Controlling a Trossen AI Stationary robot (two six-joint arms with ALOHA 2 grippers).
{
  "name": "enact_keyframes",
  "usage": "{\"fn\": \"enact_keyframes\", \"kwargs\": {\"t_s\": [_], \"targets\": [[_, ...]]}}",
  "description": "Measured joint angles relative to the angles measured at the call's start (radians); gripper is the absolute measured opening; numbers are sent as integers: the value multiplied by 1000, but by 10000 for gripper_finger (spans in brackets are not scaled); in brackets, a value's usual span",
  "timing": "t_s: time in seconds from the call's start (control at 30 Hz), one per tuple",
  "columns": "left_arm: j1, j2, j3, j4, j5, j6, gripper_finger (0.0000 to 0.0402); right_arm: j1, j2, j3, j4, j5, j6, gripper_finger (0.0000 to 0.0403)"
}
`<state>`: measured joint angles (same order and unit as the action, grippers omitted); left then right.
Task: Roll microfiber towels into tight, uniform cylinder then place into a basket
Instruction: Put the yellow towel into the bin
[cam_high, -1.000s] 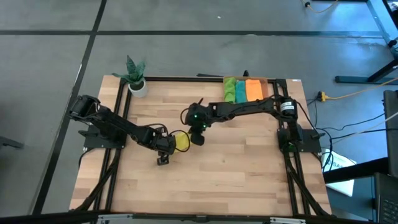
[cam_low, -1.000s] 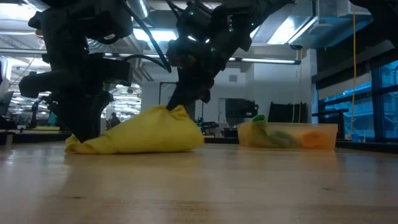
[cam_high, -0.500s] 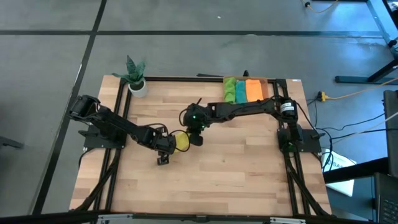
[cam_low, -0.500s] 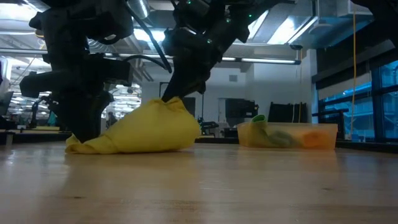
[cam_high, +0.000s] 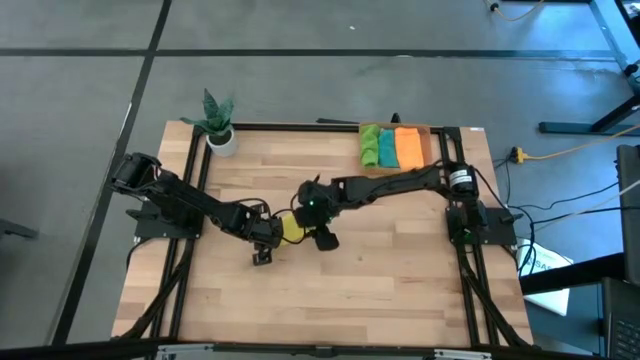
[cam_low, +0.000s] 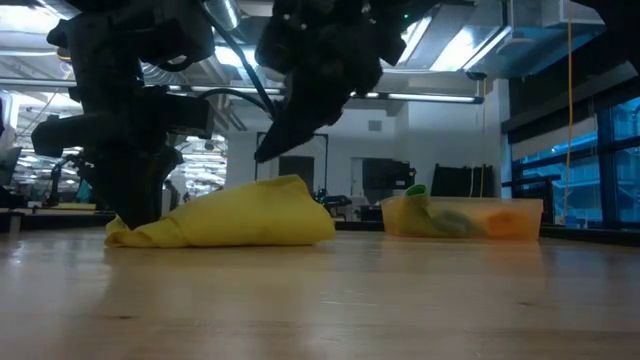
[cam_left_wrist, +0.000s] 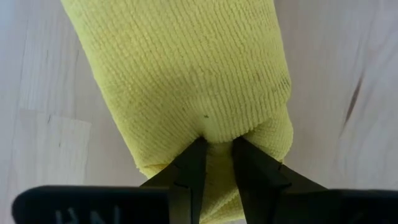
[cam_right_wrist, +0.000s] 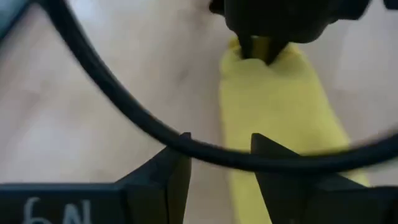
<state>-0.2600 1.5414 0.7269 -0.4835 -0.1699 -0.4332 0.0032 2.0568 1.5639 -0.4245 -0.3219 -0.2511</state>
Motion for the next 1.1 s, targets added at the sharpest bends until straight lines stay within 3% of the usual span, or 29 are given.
{"fn": "enact_keyframes", "kwargs": {"t_s": [0.1, 0.2, 0.57, 0.73, 1.1], "targets": [[0, 0, 0, 0, 0, 0, 78, 26, 25, 0, 54, 142, -49, 167], [0, 0, 0, 2, 0, -1, 78, 33, 53, 0, 94, 187, -76, 167], [1, 0, 0, 7, 9, -2, 78, 27, 144, 0, 159, 195, -87, 168], [1, 0, 0, 9, 16, -5, 78, 26, 175, 0, 211, 275, -124, 168], [2, -3, 0, 9, 34, -5, 78, 18, 217, 6, 208, 272, -136, 162]]}}
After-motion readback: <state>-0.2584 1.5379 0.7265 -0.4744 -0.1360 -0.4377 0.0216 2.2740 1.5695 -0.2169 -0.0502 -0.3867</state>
